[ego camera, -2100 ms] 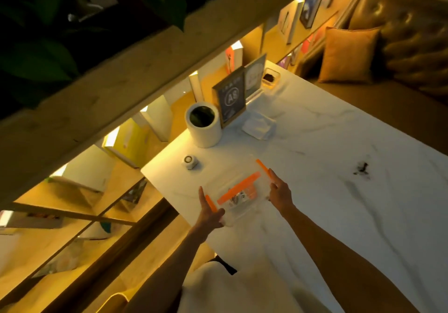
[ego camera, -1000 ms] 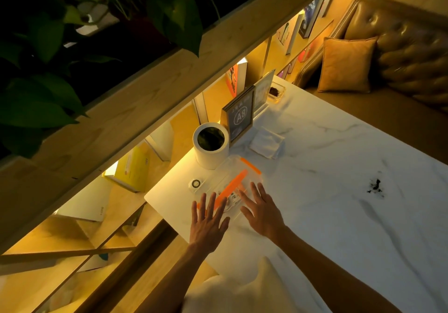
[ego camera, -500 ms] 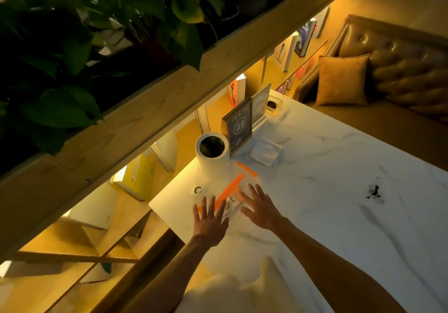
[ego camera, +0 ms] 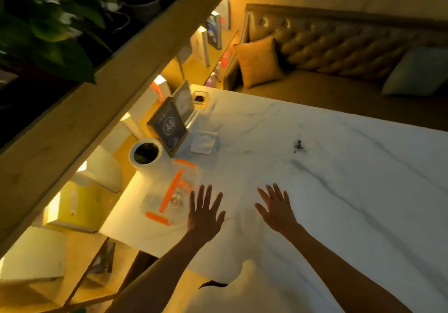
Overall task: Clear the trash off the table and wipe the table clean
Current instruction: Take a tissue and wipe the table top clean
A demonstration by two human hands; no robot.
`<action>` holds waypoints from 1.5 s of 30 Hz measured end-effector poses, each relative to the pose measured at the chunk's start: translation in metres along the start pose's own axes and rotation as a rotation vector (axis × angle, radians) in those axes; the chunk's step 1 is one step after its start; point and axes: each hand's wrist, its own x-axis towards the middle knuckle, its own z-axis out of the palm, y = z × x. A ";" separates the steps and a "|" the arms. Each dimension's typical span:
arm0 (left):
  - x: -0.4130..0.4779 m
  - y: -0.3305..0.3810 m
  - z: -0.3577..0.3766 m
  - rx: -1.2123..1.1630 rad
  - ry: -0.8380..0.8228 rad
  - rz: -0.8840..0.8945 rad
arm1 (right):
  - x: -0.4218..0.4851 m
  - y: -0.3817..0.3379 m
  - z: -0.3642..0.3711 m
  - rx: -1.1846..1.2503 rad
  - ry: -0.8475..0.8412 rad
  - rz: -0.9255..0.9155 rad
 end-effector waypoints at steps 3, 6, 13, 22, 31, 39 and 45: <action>0.010 0.027 -0.005 0.033 -0.005 0.015 | -0.019 0.041 -0.014 -0.029 0.002 0.076; 0.018 0.050 -0.015 0.056 -0.047 -0.009 | -0.032 0.076 -0.024 -0.046 0.016 0.119; 0.047 0.061 -0.046 -0.037 -0.041 -0.131 | -0.024 0.106 -0.047 -0.022 0.040 0.149; 0.133 -0.052 -0.102 -0.441 0.124 -0.439 | 0.099 0.007 -0.061 0.040 -0.035 0.036; 0.245 -0.156 -0.078 -0.759 -0.073 -0.525 | 0.234 -0.123 -0.026 0.093 -0.185 -0.008; 0.313 -0.171 -0.042 -0.844 -0.294 -0.555 | 0.342 -0.160 0.014 0.197 -0.261 0.113; 0.337 -0.170 -0.013 -0.791 -0.226 -0.644 | 0.385 -0.164 0.034 0.167 -0.289 0.036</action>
